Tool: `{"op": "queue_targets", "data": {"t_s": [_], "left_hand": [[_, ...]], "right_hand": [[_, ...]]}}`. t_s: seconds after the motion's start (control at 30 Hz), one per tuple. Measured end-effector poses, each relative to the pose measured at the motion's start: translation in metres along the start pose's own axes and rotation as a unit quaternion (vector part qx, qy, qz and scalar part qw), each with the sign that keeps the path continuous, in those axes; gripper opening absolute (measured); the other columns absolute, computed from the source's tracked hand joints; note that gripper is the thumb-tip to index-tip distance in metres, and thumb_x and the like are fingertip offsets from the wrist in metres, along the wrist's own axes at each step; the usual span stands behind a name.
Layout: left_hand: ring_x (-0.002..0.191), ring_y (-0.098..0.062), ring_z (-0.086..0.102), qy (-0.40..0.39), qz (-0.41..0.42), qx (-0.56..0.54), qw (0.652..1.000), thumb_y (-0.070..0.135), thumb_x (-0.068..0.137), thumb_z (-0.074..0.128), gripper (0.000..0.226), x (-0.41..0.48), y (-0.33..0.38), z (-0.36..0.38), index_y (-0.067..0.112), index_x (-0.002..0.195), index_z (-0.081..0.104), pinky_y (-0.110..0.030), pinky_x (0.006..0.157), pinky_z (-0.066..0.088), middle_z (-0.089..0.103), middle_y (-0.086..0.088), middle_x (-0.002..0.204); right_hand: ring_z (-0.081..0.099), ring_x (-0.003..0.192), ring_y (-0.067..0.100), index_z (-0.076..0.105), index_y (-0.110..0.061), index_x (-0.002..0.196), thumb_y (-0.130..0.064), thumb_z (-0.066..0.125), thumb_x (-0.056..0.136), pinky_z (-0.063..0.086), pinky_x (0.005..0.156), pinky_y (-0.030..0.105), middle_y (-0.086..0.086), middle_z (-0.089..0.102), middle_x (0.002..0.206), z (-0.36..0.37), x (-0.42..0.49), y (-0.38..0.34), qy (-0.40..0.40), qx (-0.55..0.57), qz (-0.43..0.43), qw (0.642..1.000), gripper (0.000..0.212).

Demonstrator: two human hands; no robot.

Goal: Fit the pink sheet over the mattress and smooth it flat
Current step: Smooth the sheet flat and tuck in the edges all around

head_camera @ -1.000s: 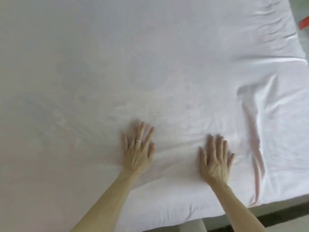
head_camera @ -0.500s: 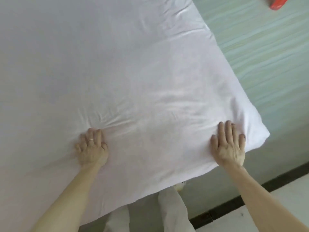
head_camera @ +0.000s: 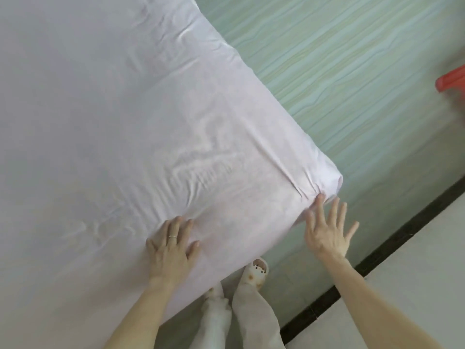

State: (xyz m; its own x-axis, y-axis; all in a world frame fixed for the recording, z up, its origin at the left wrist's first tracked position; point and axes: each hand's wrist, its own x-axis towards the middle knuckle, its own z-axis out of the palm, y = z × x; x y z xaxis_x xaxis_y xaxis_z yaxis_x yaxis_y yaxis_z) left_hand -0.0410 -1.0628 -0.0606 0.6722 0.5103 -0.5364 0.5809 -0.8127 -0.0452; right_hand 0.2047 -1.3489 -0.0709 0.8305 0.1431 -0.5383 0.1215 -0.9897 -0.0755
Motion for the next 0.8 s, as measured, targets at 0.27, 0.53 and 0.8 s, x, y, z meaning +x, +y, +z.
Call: {"op": "queue_targets", "data": {"t_s": [0.27,0.53,0.8], "left_hand": [[0.099,-0.037,0.058,0.137,0.019,-0.115,0.984,0.034,0.085,0.045,0.043,0.062,0.098,-0.062,0.017,0.123,0.057,-0.044,0.082,0.051,0.056,-0.016,0.125],[0.134,-0.031,0.045,0.119,0.112,-0.137,0.977,0.041,0.084,0.037,0.057,0.103,0.146,-0.088,0.031,0.138,0.052,-0.049,0.104,0.041,0.044,-0.004,0.150],[0.130,-0.034,0.046,0.185,0.119,-0.125,0.967,0.040,0.086,0.046,0.054,0.178,0.162,-0.123,0.030,0.139,0.051,-0.052,0.103,0.041,0.042,-0.007,0.150]], "right_hand": [[-0.007,0.153,0.020,0.007,-0.031,0.158,-0.058,0.020,0.099,0.003,0.120,0.052,-0.001,-0.003,0.166,-0.038,0.004,-0.045,0.114,0.055,-0.190,0.974,0.066],[-0.002,0.152,0.022,0.002,-0.044,0.154,-0.057,0.010,0.100,0.000,0.117,0.057,-0.008,-0.003,0.165,-0.052,0.063,-0.028,0.016,0.053,-0.011,0.998,0.055],[0.060,0.071,0.032,0.062,-0.003,0.105,-0.078,0.035,0.084,0.049,0.064,0.036,0.016,0.062,0.086,-0.086,0.158,-0.008,-0.129,0.344,0.318,0.874,0.082]]}}
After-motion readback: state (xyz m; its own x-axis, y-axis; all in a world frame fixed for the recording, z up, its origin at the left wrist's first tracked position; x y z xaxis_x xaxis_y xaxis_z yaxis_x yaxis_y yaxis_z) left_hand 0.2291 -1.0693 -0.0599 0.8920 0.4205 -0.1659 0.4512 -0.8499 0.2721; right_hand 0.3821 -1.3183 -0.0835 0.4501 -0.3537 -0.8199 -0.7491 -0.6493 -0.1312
